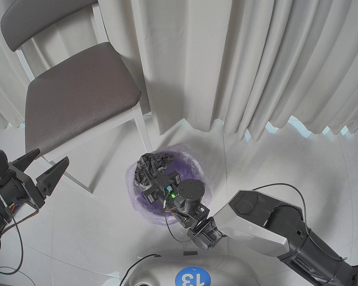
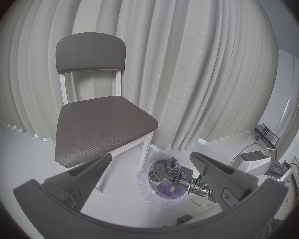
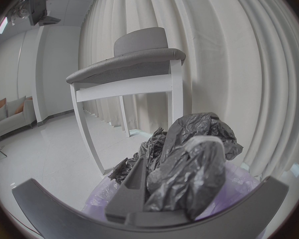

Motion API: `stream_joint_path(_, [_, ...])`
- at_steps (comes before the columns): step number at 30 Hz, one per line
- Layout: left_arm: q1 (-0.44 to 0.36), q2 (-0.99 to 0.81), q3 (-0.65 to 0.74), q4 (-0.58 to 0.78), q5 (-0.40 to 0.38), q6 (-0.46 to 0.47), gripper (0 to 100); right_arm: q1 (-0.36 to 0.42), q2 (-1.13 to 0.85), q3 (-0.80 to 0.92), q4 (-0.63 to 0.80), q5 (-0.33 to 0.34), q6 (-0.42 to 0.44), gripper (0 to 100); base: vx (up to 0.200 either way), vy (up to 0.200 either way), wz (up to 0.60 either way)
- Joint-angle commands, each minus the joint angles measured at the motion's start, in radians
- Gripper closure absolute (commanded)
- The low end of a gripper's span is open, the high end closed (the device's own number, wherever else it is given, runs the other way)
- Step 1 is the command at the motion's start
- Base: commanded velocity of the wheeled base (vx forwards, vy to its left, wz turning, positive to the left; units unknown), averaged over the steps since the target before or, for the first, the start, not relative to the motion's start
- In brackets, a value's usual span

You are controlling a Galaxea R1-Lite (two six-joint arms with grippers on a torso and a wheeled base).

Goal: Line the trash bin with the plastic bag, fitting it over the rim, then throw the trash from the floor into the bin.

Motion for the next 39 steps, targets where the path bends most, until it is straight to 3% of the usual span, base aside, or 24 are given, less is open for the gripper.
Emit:
stream_joint_path(1, [0.0,0.003,0.0,0.0,0.0,-0.001,0,0.002,0.003,-0.002,-0.002,0.0,-0.001,100,0.0,0.0,0.0])
stream_joint_path(13, [0.0,0.007,0.001,0.0,0.0,0.0,0,-0.021,-0.034,0.092,-0.045,-0.011,0.001,100,0.0,0.0,0.0])
stream_joint_path(24, [0.0,0.003,0.011,-0.002,0.0,0.005,0,-0.064,-0.102,0.297,-0.16,-0.008,0.007,100,0.0,0.0,0.0])
stream_joint_path(39, [-0.002,0.003,0.012,0.0,0.0,0.007,0,-0.065,-0.105,0.308,-0.171,-0.006,0.033,100,0.0,0.0,0.0])
